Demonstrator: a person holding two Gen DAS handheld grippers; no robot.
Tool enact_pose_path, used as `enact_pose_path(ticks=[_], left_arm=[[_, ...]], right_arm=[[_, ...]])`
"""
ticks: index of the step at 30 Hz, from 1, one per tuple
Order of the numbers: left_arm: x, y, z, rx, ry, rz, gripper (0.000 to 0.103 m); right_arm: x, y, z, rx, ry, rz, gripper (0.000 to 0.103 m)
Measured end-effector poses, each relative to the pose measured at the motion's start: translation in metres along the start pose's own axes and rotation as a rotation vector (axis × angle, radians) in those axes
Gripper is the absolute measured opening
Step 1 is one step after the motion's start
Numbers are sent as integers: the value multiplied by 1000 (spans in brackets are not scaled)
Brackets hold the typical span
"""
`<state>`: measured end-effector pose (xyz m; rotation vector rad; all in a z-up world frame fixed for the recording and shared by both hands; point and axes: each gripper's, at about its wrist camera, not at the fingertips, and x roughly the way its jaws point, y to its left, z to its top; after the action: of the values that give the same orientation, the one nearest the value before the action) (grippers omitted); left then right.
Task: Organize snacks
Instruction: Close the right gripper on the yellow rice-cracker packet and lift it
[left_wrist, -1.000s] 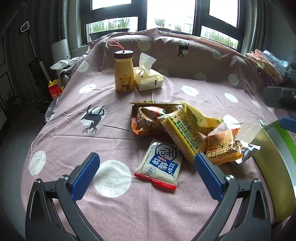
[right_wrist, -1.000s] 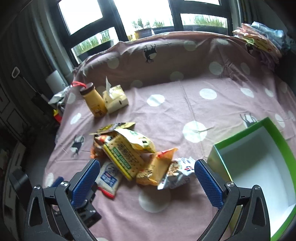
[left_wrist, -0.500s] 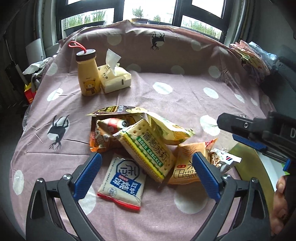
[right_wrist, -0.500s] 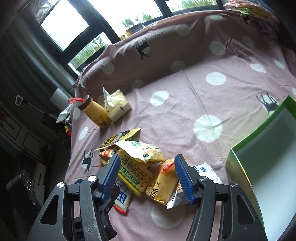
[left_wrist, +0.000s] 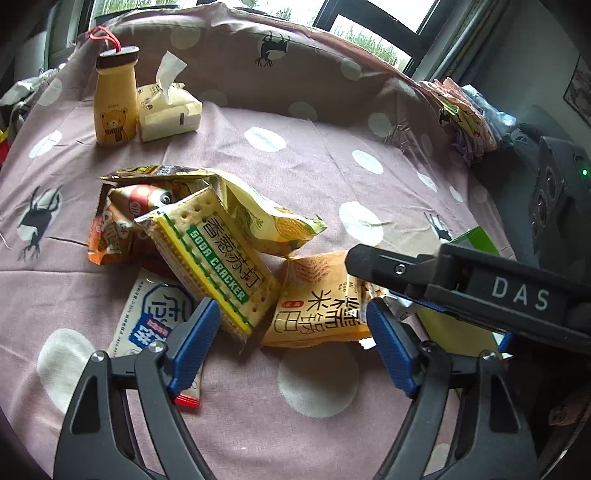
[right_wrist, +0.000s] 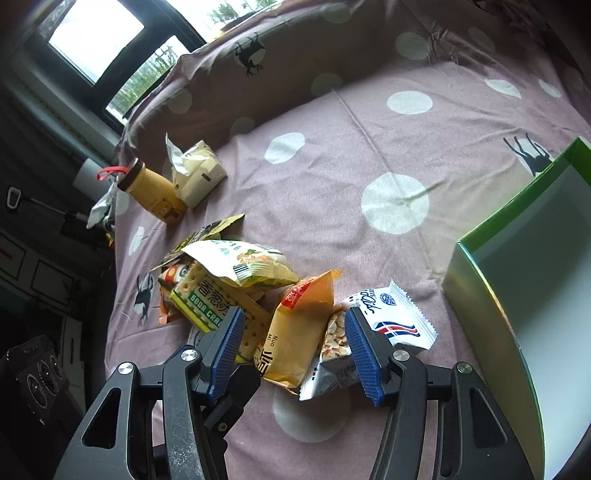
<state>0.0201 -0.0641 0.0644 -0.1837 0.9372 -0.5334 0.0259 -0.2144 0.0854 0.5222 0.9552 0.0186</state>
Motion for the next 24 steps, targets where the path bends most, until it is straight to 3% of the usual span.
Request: enact_pose_path(ticks=[2,5,12,18,23,24], left_arm=[[1,3,-1,-34,10,-40,81],[3,1,-4,-23,17,-19,81],[18,5,-7,-68,60,-100,81],[23,3,-9,-59,72,-125,80],[30,7,-10,-86,89,-162,74],[29,7,-10,-90,80,-167,74]], right_arm=[[5,-2,0,8,32,-10,60],[9,-3,-1,7,48,-32,60],[8,-3,-1,11,51,-35,60],[12,3,-2,-7,47,-32,59],[20,9,0,-47,59,-53,54],[24,8,1,-44,62,-54,49]])
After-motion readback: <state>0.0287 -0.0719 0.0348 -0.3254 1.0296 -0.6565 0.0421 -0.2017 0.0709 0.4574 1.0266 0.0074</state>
